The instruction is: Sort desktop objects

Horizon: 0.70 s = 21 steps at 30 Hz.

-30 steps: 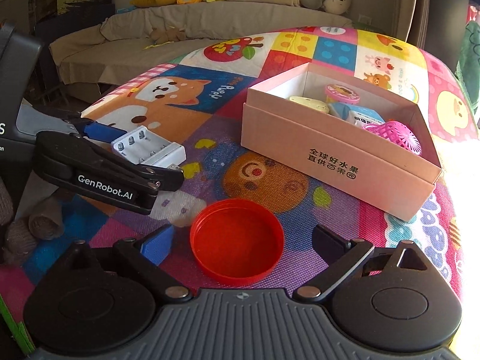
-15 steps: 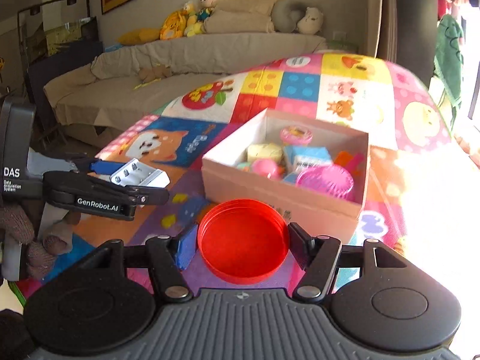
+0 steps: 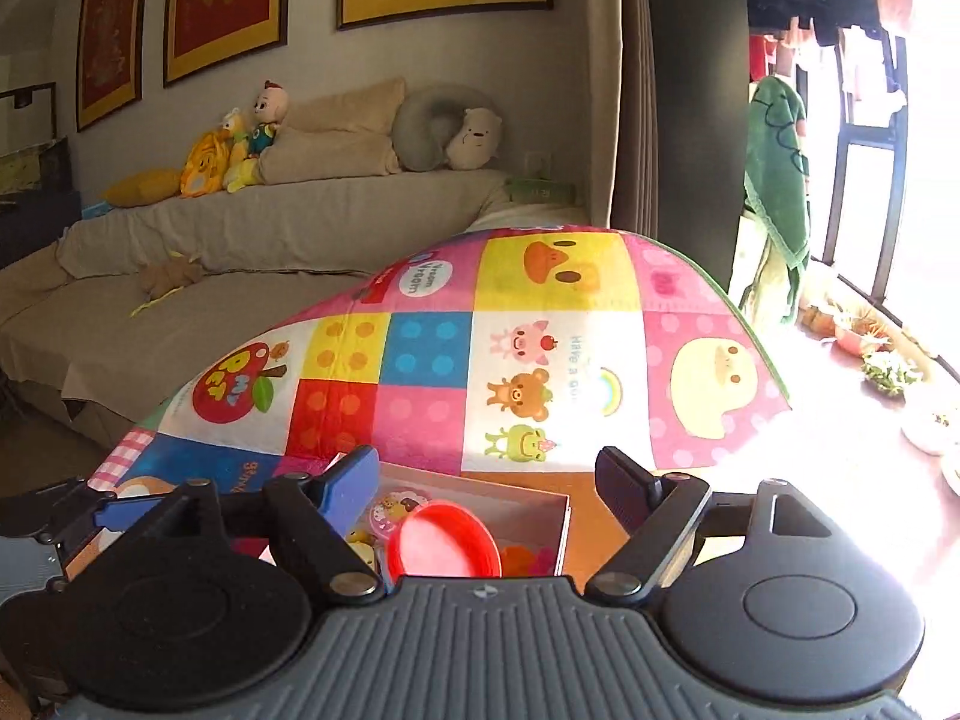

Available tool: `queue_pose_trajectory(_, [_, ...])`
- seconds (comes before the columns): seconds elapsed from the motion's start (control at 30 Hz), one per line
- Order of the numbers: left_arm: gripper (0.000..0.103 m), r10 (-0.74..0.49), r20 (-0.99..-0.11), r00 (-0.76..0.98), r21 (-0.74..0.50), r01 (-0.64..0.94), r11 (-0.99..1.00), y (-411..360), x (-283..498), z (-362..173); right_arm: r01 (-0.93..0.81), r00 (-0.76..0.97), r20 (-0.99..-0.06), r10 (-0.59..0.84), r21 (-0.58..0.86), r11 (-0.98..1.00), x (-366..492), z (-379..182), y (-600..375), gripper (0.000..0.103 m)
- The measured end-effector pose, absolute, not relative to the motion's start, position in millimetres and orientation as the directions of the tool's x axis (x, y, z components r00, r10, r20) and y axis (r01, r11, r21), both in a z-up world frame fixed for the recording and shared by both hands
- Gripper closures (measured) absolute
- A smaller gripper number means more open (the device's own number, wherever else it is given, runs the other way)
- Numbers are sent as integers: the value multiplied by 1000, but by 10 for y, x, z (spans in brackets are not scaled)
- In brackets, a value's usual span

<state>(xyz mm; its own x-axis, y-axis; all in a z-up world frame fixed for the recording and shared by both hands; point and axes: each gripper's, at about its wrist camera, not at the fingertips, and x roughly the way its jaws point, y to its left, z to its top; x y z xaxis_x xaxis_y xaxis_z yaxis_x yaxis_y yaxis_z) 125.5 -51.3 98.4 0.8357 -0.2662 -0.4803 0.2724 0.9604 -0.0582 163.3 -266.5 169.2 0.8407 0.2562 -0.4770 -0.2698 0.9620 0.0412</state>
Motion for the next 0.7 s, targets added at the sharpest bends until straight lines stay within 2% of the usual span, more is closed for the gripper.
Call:
queue_pose_trajectory(0.1, [0,-224,-511,830,-20,248,968,-377,966,752,-283,836,-472,280,66,957,1394,1469,-2728,3])
queue_pose_trajectory(0.13, [0,-209,-529,823,-10,239,971,-350,899,669,-288,835,-477,276,50,956,1303,1376,-2715,2])
queue_pose_trajectory(0.33, [0,-120,-624,772,-13,144,990,-146,540,220,-377,771,-566,292,-36,926,717,751,-2482,0])
queue_pose_trajectory(0.47, [0,-117,-681,723,-46,117,992,-58,524,66,-385,708,-653,268,-39,922,518,295,-2267,0])
queue_pose_trajectory(0.57, [0,-66,-670,740,3,92,996,-94,506,32,-361,688,-691,223,-58,931,498,64,-2130,0])
queue_pose_trajectory(0.7, [0,-16,-667,745,22,41,999,-149,534,13,-297,721,-674,164,-86,951,553,23,-2056,0])
